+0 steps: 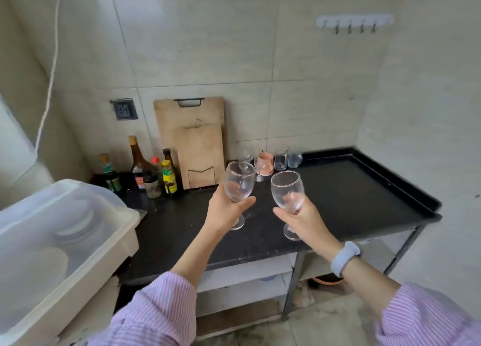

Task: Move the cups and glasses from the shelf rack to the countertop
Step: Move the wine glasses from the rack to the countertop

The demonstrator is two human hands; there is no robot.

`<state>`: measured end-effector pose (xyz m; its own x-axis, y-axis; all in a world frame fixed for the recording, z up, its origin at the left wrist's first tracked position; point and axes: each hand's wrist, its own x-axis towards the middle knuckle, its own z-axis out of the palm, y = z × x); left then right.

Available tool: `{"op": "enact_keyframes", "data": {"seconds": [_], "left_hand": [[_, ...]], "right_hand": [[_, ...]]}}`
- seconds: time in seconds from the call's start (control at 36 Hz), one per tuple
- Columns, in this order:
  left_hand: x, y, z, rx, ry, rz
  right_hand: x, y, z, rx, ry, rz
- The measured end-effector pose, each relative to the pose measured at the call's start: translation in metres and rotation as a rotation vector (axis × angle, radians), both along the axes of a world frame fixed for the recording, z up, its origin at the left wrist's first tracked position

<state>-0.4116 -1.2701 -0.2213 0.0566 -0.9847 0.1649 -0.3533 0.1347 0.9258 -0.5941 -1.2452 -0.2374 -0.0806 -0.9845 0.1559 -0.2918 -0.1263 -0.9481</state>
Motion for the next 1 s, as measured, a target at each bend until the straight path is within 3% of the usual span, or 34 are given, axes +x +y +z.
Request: {"op": "enact_keyframes", "data": {"seconds": [0.5,1.0], "left_hand": [[-0.108,-0.228,-0.082,0.25,0.056,-0.182],[-0.198,-0.434,-0.233,0.479,0.074,0.064]], "right_hand": [[-0.103,-0.208,-0.078,0.181,-0.009,-0.178],[-0.18,-0.454,-0.228,0.402,0.108,-0.047]]}}
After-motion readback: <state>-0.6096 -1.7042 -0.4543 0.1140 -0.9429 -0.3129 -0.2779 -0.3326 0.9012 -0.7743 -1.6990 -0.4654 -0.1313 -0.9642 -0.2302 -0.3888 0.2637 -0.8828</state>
